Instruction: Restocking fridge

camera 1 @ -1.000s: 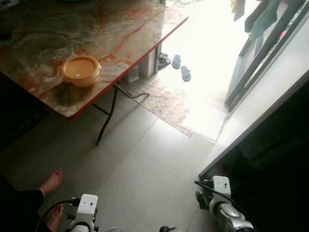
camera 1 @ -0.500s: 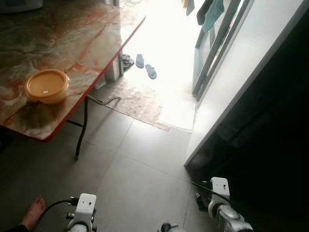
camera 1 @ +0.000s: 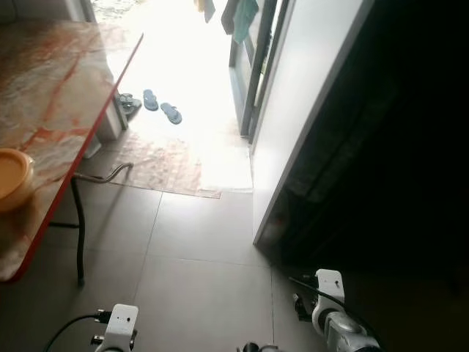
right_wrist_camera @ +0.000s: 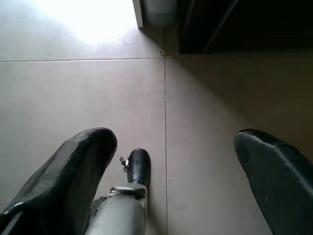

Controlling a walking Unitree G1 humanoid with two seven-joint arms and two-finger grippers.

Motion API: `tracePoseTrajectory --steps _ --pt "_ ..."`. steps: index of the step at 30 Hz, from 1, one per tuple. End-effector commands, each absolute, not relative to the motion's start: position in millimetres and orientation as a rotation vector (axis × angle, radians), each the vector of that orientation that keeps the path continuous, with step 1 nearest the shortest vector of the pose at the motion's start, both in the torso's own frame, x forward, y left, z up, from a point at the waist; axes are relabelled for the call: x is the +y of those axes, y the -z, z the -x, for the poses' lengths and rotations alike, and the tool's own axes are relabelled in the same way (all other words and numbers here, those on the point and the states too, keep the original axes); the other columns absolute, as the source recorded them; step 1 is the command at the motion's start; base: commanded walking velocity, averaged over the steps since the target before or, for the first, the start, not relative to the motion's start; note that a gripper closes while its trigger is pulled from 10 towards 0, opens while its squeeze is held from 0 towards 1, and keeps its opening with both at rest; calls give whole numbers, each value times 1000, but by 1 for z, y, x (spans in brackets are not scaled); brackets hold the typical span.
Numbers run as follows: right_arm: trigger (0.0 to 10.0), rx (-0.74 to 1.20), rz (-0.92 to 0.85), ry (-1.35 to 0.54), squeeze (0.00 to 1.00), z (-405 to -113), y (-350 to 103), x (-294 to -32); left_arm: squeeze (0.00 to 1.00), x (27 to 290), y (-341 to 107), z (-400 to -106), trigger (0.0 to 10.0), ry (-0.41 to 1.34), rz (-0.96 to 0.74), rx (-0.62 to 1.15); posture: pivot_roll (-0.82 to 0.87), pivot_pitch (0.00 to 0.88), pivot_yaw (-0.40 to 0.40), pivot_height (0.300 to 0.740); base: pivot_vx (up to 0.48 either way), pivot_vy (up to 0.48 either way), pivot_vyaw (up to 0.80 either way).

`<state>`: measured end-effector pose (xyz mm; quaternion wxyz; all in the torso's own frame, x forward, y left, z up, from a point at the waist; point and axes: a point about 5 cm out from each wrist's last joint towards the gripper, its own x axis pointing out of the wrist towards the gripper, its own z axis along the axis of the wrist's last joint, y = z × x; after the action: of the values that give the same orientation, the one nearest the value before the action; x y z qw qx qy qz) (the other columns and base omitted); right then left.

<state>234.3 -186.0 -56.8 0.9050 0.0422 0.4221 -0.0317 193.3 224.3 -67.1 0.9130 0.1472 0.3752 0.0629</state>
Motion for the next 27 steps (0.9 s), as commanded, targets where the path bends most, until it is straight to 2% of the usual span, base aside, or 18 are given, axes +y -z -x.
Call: tracePoseTrajectory --steps 1,27 --pt "10000 896 -96 72 0 -229 60 -186 0 223 75 -179 10000 -119 -293 827 -36 197 -41 740 0 0 -800" --pt "10000 905 -86 58 0 -228 61 -184 0 225 77 -178 10000 -103 -291 856 -31 192 -31 740 0 0 -800"
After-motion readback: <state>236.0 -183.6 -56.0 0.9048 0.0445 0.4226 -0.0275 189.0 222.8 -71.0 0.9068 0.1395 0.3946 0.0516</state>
